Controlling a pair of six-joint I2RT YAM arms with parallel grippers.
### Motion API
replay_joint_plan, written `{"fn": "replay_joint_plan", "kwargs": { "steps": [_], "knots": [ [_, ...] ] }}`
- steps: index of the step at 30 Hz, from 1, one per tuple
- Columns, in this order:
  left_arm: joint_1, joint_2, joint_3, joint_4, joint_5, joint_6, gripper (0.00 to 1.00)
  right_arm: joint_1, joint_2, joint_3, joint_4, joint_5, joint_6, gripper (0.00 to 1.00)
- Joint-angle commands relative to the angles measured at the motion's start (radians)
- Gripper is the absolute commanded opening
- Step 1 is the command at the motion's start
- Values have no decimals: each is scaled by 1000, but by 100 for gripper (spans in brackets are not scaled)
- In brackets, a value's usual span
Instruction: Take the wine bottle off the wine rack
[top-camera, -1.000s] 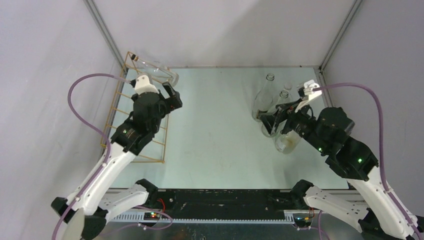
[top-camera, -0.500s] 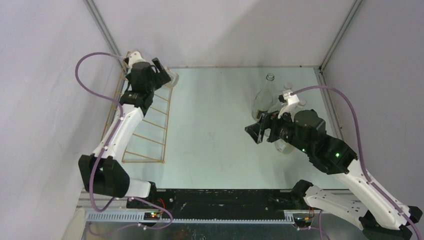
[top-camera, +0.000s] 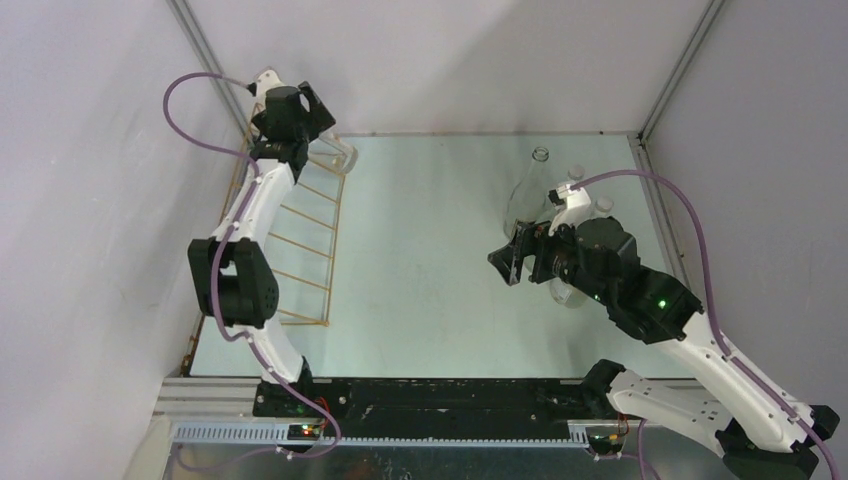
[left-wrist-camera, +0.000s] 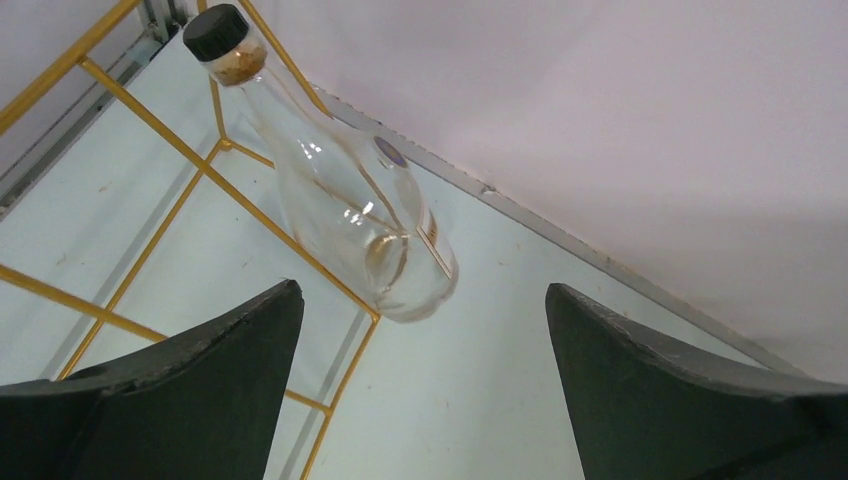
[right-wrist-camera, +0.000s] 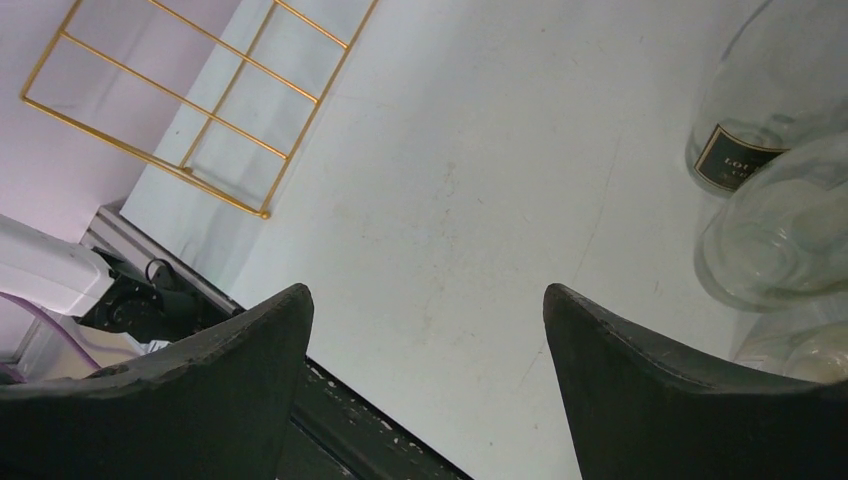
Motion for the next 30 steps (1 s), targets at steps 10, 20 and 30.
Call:
{"fn": "replay_joint_plan", "kwargs": {
  "steps": [10,20,30],
  "knots": [
    [52,239,267,-43,-156,-80,99,-89,56,-13,-9,-13,-46,88],
    [62,338,337,-14,-210,-102,98,-178,88,-35,29,-132,-48,88],
    [108,424,406,-11,-221,-126,91,-197,140,-34,45,-142,-59,88]
  ]
}}
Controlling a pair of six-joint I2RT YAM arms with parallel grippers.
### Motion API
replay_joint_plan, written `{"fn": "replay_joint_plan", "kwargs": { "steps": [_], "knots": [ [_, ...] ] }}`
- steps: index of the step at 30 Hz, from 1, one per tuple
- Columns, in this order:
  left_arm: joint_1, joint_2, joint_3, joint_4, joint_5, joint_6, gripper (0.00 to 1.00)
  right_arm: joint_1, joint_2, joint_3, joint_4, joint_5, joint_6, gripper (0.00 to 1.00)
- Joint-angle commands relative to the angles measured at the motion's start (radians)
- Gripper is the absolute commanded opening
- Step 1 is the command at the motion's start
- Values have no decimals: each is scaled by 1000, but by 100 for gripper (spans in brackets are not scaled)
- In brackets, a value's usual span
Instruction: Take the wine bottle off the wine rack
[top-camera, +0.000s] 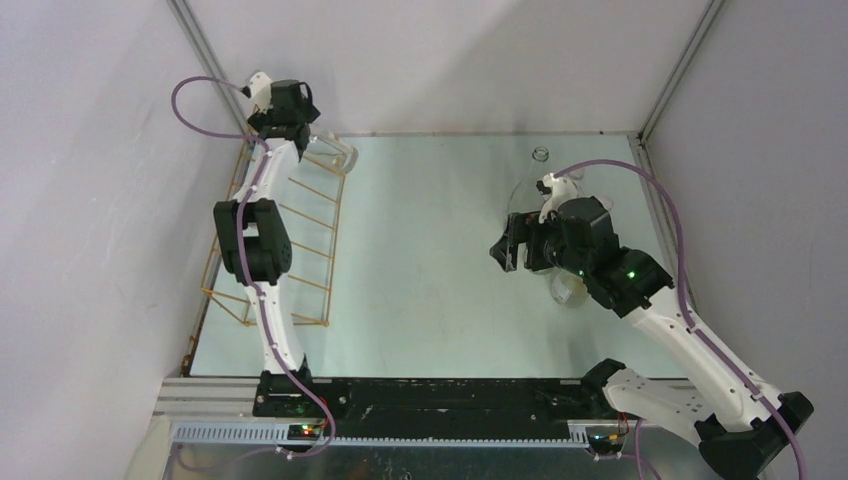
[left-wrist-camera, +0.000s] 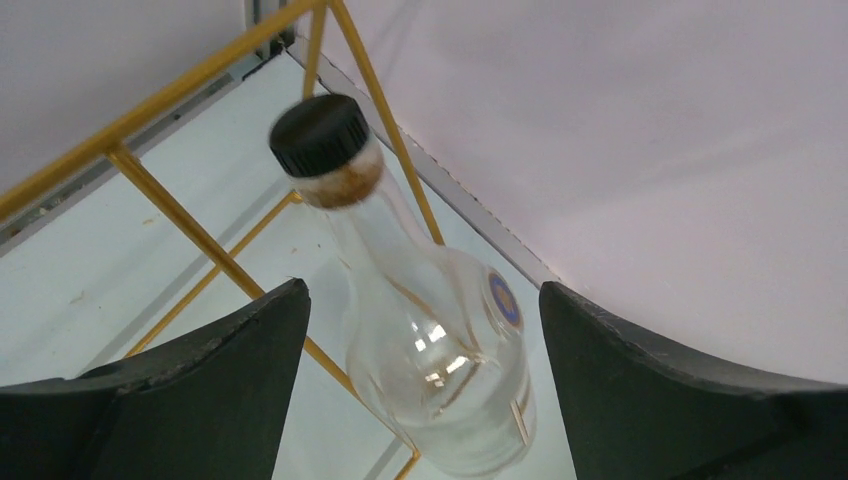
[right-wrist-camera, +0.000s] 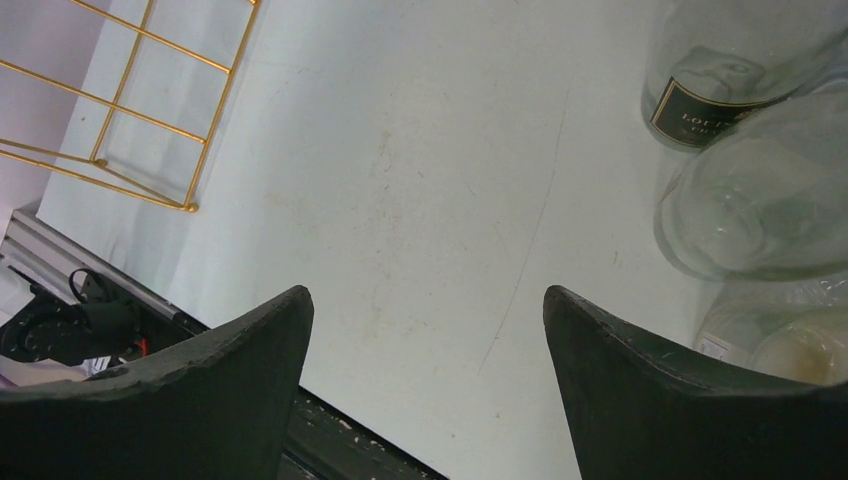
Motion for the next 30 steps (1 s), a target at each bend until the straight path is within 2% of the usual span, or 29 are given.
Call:
{"fn": "replay_joint_plan", "kwargs": {
  "steps": [1,19,26,30],
  "knots": [
    [42,31,62,34,-39,-36,91,-17,17,3,47,-23,-23,88],
    [76,107,133,95,-112,22,84,-50,61,-32,87,-83,-58,88],
    [84,132,132,113,-100,7,71,-84,84,-30,107,-177,-52,87],
    [84,136,119,124,-93,20,61,-85,79,-31,106,-163,-36,86]
  ]
}}
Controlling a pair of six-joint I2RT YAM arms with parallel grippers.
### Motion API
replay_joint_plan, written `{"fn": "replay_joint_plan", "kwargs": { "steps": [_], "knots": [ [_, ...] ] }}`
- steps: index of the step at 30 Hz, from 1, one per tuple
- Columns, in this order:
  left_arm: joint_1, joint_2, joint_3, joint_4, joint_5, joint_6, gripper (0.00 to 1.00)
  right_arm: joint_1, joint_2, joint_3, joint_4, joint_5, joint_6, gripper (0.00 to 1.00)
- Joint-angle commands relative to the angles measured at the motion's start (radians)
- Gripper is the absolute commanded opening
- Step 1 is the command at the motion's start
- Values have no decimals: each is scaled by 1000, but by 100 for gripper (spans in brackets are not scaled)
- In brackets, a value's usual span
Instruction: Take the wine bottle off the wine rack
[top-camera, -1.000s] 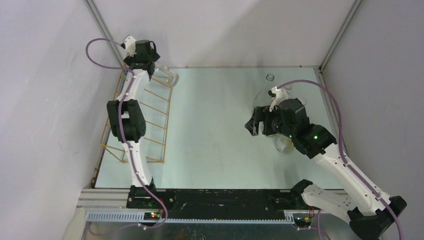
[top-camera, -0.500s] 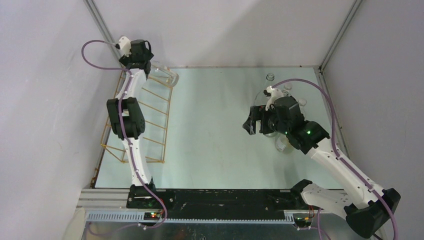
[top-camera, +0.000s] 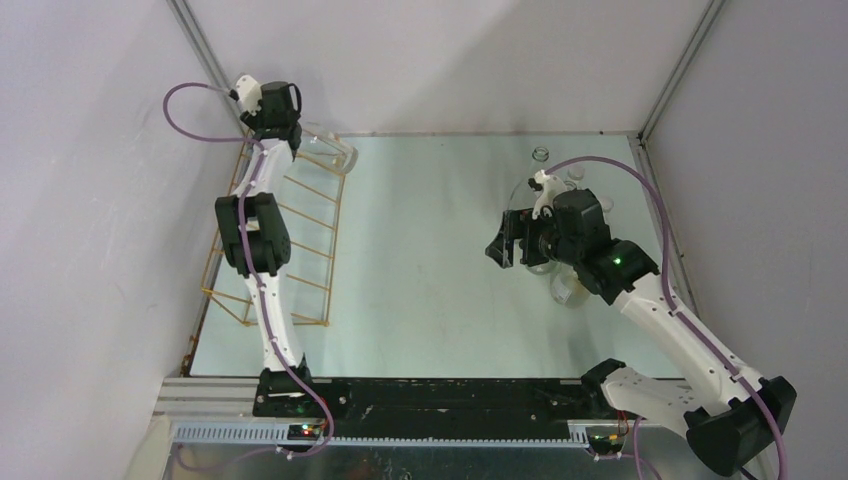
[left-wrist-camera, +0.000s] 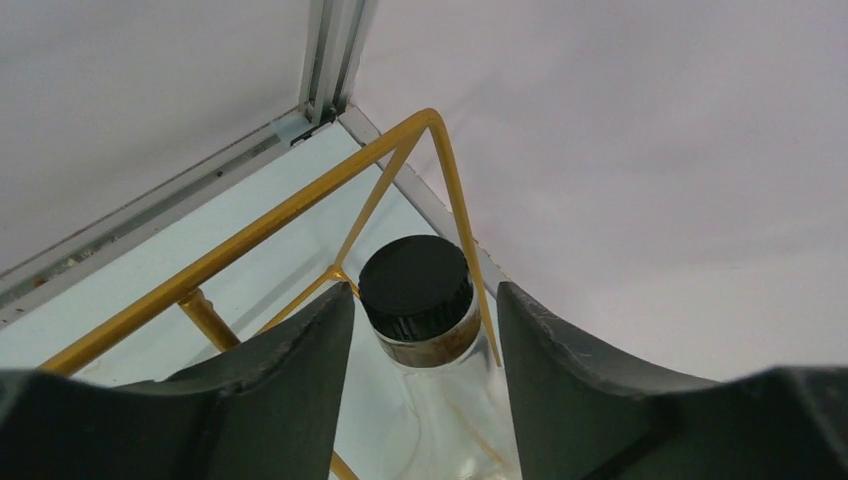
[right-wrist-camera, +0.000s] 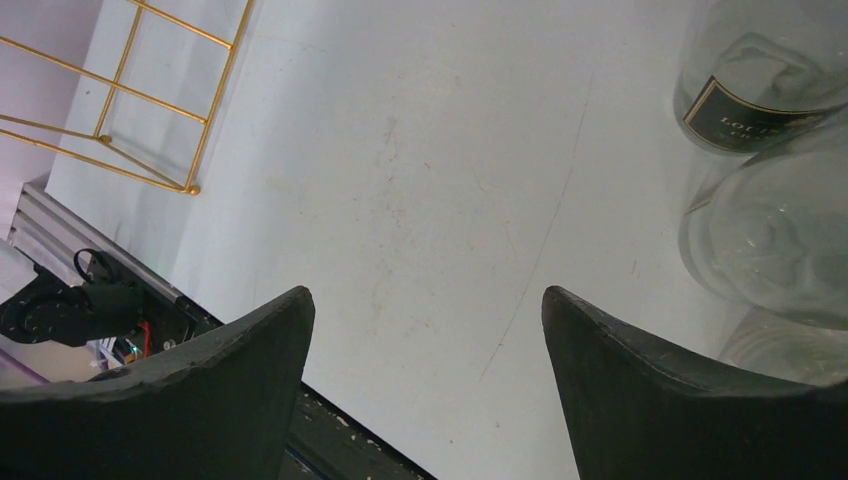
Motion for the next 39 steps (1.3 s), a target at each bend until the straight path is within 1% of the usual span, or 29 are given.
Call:
{"fn": "replay_joint_plan", "kwargs": {
  "steps": [1,4,8,9,10,11,12,14,16,20,21,27,30,39],
  "knots": [
    [16,10,14,41,-17,25,57,-4,-8,3,38,-14,6,86],
    [17,5,-3,56,-15,28,50,-4,-23,2,25,23,4,87],
    [17,-9,-28,72,-7,21,38,-4,-41,2,11,38,2,86],
    [17,-12,-37,74,-3,19,33,-3,-41,2,8,40,3,86],
    [17,-18,-38,74,-1,18,30,-4,-43,2,5,40,2,87],
    [17,-22,-41,73,5,15,23,-3,-43,2,3,40,2,86],
    [16,-31,-42,72,9,15,20,-4,-45,2,2,41,1,86],
    [16,-48,-52,76,25,14,4,-4,-48,2,1,40,0,87],
    [17,-75,-72,84,35,7,0,-3,-53,2,1,42,-3,86],
    [11,-149,-145,139,52,0,0,-4,-62,3,1,44,-3,87],
    [5,-173,-156,177,53,2,0,-4,-66,3,0,43,-3,86],
    [-48,-259,-210,241,29,61,0,-3,-89,2,-17,49,0,87],
    [-106,-291,-221,278,2,124,0,-4,-110,2,-29,48,1,86],
    [-267,-324,-216,342,-92,324,0,-3,-164,2,-85,74,4,87]
  ]
}}
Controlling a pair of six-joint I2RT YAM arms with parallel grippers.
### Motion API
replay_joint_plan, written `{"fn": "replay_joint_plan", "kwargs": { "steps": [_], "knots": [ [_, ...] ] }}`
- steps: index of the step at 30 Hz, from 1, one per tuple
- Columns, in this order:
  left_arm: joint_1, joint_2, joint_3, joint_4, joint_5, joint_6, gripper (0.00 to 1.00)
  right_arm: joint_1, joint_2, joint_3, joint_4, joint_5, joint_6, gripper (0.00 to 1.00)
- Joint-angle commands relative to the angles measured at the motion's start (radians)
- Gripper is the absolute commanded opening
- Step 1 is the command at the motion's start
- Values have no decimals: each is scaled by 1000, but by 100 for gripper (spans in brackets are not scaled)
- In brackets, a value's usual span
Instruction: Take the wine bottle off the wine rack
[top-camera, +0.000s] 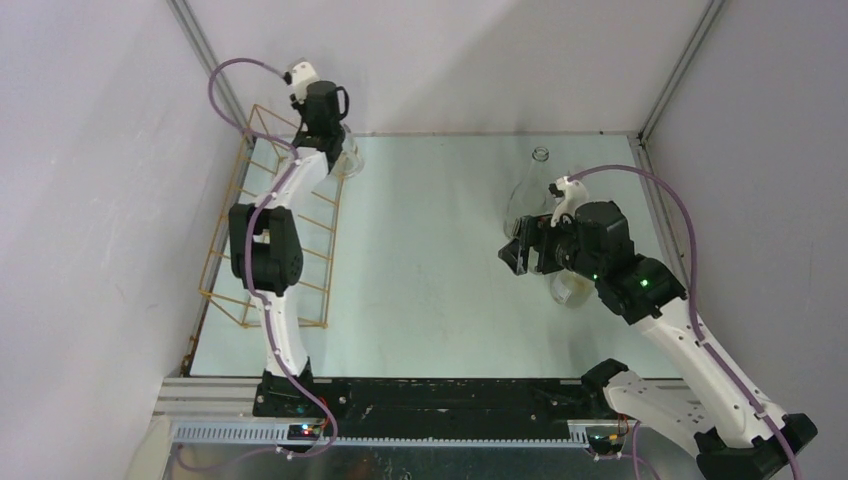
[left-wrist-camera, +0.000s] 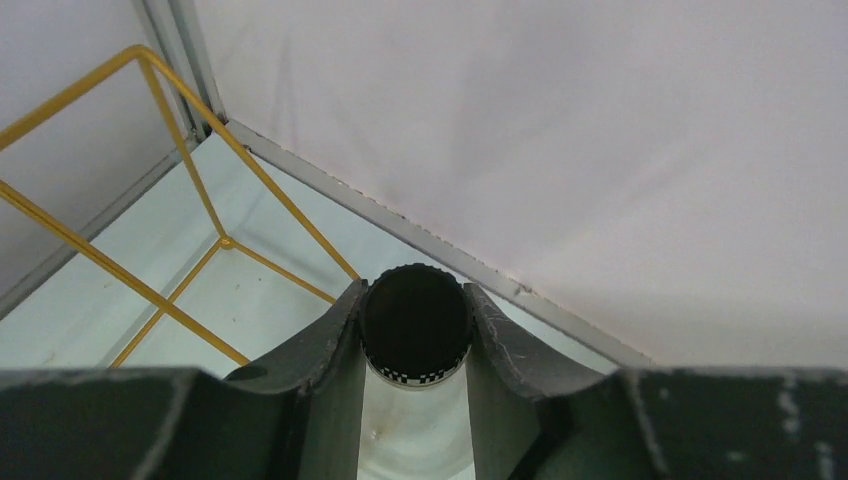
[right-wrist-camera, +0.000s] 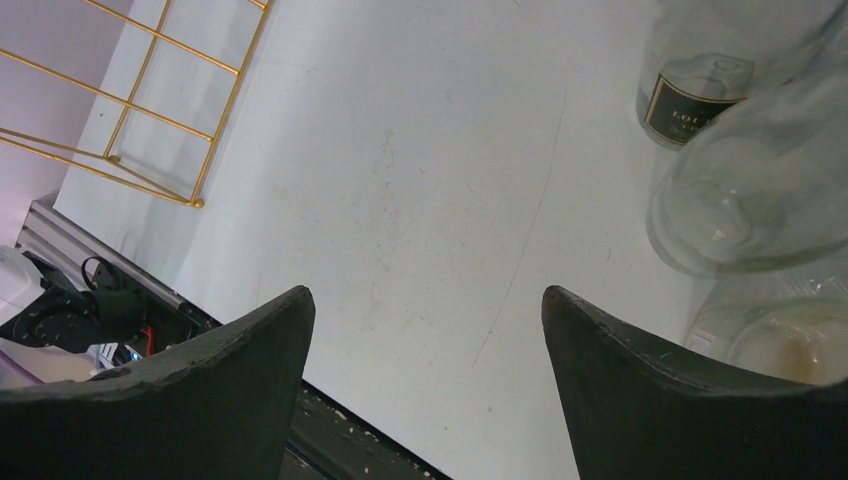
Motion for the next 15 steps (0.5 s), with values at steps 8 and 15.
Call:
{"fn": "replay_joint_plan", "kwargs": {
  "steps": [8,15],
  "knots": [
    [-166,-121,11,197,-124,217,0,-4,-70,3,-75,60,-6,86],
    [-240,-132,20,199,-139,261,0,-4,-92,1,-108,93,-2,86]
  ]
}}
